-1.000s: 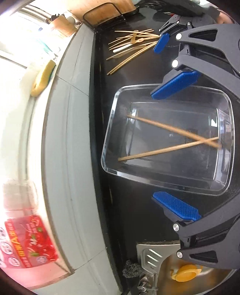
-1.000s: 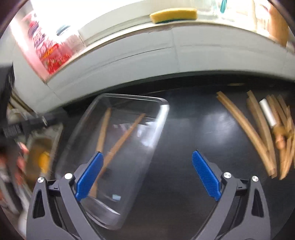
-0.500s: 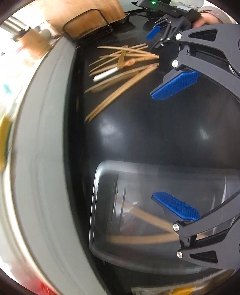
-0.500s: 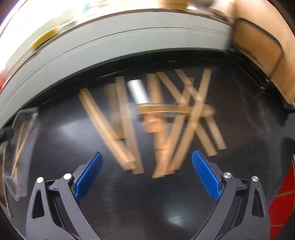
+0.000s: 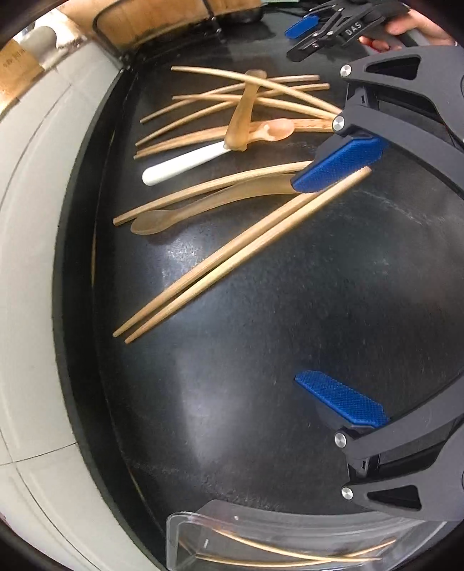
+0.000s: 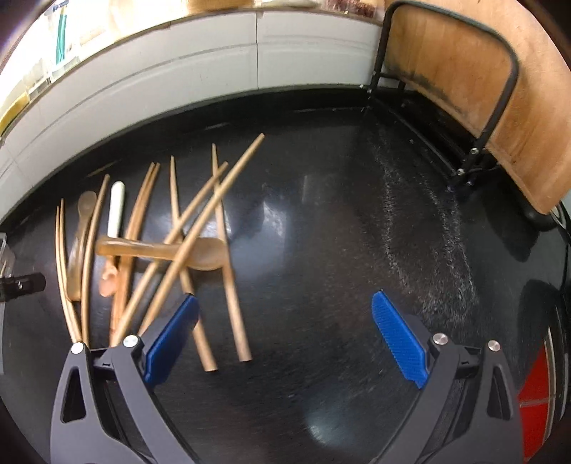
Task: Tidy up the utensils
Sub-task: 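Move both open tools back over the utensil pile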
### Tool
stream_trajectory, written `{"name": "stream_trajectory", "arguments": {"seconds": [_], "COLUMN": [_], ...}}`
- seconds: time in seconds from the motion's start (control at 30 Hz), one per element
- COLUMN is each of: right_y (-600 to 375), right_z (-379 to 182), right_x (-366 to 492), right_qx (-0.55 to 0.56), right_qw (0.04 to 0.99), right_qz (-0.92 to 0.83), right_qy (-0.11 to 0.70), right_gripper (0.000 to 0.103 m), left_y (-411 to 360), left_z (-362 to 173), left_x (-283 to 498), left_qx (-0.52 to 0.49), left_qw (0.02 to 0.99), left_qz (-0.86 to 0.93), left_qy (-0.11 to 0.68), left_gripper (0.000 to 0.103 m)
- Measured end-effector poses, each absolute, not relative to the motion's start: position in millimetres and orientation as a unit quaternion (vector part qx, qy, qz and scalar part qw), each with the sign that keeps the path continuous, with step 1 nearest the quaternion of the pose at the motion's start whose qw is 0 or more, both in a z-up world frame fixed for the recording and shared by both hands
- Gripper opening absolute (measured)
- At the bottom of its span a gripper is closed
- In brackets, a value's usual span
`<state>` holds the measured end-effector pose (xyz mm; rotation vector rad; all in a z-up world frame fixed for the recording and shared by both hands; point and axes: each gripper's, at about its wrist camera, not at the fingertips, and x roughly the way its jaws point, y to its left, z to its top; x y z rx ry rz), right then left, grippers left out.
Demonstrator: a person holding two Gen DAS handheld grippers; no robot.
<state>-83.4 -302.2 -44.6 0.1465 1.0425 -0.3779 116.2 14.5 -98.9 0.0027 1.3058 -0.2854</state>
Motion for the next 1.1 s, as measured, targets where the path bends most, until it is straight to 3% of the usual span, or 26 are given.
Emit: {"name": "stream_trajectory", "arguments": {"seconds": [0.47,1.1], "right_y": [-309.7,-327.0], "right_z": [-78.7,-82.1], "right_x": [-69.1,-36.3], "right_qx": [-0.002,0.015], "right_qw": [0.846,0.858], "right_qz": [-0.098,-0.044], "right_qy": [0.524,0.511], "right_gripper": [0.096,0.097], "left_y": [1.8,-33.9], "left_z": [-119.9,-128.3], "left_x": [115.8,140.9], "left_qx": [0.007,-0.015], "left_qw": [0.797,0.797], "left_qz": [-0.003,0.036], "left_qy": [0.603,0.602], "left_gripper": [0.098,0.098]}}
